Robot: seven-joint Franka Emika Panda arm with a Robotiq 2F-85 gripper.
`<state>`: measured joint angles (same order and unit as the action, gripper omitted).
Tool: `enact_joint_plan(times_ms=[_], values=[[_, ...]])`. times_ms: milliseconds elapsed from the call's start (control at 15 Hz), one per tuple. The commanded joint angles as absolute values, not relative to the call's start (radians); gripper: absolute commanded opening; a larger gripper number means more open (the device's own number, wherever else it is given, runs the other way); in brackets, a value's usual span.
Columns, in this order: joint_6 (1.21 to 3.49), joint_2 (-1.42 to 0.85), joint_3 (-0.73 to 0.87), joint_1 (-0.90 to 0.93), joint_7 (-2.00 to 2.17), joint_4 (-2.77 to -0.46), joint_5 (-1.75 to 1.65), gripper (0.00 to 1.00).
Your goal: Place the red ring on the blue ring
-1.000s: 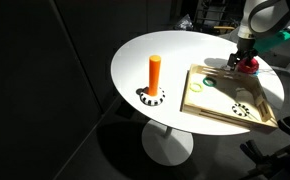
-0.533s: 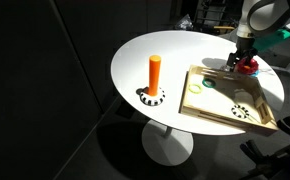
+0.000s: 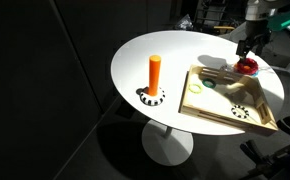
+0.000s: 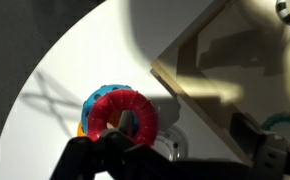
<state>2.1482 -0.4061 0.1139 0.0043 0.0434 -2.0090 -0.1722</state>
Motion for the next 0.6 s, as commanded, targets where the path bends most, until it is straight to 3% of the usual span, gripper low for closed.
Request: enact_joint_plan(times_ms=[0, 533], values=[[1.994, -0.334, 0.073, -0.025, -0.044, -1.995, -0.128, 1.00], [1.871, -0.173, 0.039, -0.013, -0.094, -2.027, -0.123, 1.00]])
